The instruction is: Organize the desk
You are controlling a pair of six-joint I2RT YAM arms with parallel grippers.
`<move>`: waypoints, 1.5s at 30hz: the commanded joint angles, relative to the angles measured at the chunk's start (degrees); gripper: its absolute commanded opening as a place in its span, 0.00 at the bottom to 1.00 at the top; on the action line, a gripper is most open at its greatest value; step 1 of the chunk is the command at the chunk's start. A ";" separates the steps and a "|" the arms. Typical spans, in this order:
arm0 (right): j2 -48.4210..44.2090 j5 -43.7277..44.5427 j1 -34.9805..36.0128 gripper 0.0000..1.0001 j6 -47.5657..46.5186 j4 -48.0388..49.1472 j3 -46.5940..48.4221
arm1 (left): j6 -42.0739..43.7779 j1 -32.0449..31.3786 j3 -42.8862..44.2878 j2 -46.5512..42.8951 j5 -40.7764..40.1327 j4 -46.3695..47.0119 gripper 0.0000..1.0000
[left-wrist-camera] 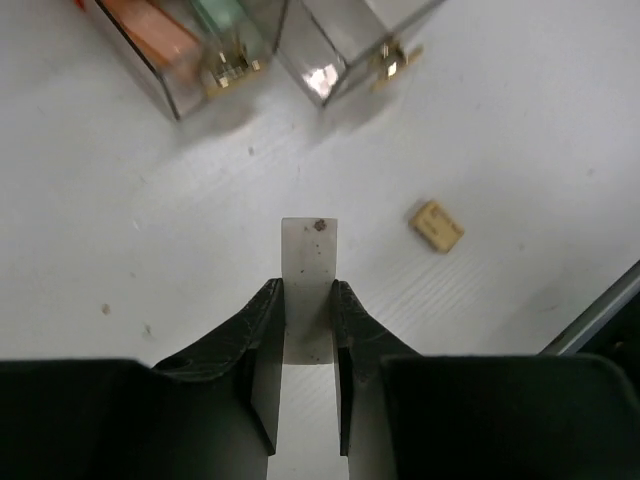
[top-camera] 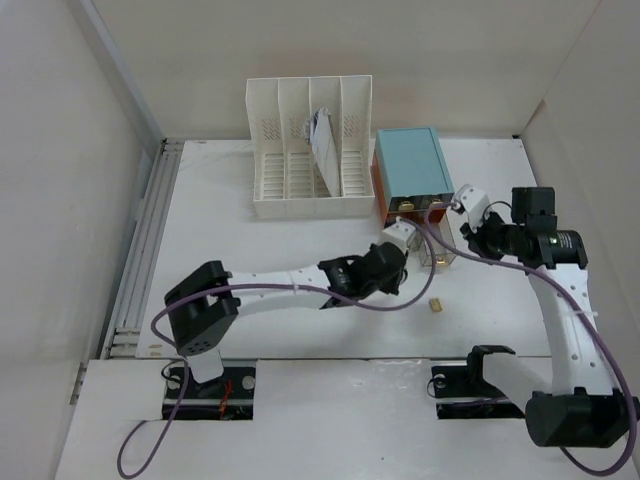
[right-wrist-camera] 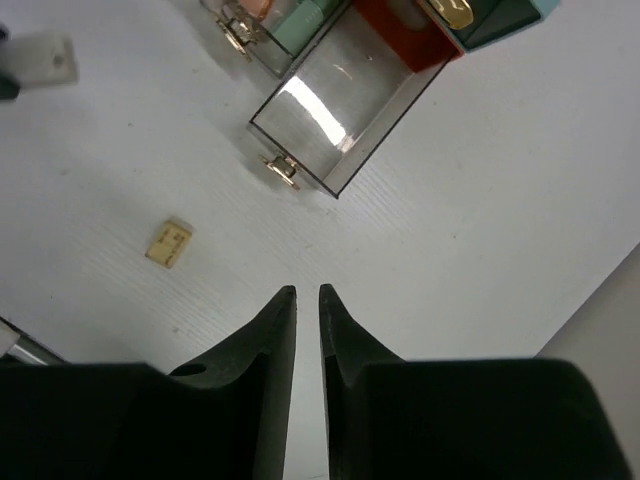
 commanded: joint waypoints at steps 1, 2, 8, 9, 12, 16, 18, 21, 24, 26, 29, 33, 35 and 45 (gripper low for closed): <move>-1.19 -5.70 -0.28 0.20 -11.02 -2.49 -0.79 | 3.08 4.05 2.15 -4.22 3.54 3.19 0.00; 0.48 -6.58 -0.28 0.19 -15.25 -4.86 -1.40 | 3.08 6.06 2.84 -5.36 4.16 2.66 0.00; 0.59 -3.08 -0.28 0.45 -50.91 -12.10 -10.62 | -5.60 13.28 -4.78 -15.02 8.02 3.62 0.00; -0.03 -3.08 -0.28 0.47 -54.72 -11.40 -13.94 | -6.41 15.20 -8.45 -18.78 10.29 5.28 0.00; 1.19 -6.05 -0.28 0.58 -62.38 -10.86 -15.82 | -7.46 16.45 -12.52 -25.73 11.11 5.82 0.00; 10.13 -9.93 1.82 0.66 -63.02 -10.86 -13.54 | -7.47 16.98 -16.47 -31.81 11.11 3.28 0.00; 12.35 -10.72 2.35 0.67 -63.02 -10.17 -13.53 | -6.94 16.98 -17.53 -33.49 11.72 2.58 0.00; 14.29 -11.25 5.41 0.69 -61.71 -7.10 -14.41 | -6.94 16.98 -19.99 -36.39 12.25 2.57 0.00; 14.91 -9.85 9.10 0.69 -58.55 -4.45 -16.52 | -6.94 16.98 -21.41 -38.15 12.87 2.57 0.00; 15.52 -9.84 10.61 0.69 -56.53 -3.14 -17.05 | -6.94 16.98 -22.20 -38.68 12.87 2.57 0.00; 16.05 -8.71 12.98 0.66 -54.68 -1.90 -17.67 | -6.94 16.98 -23.33 -39.21 13.39 3.09 0.00; 15.44 -7.38 14.83 0.65 -51.52 0.47 -19.95 | -6.94 16.98 -23.34 -39.74 13.39 3.10 0.00; 15.44 -6.86 14.83 0.65 -50.73 0.47 -19.95 | -6.94 16.98 -23.87 -40.27 13.39 3.10 0.00; 15.44 -0.36 17.11 0.62 -45.80 2.06 -19.95 | -6.94 16.98 -24.39 -42.46 13.39 3.10 0.00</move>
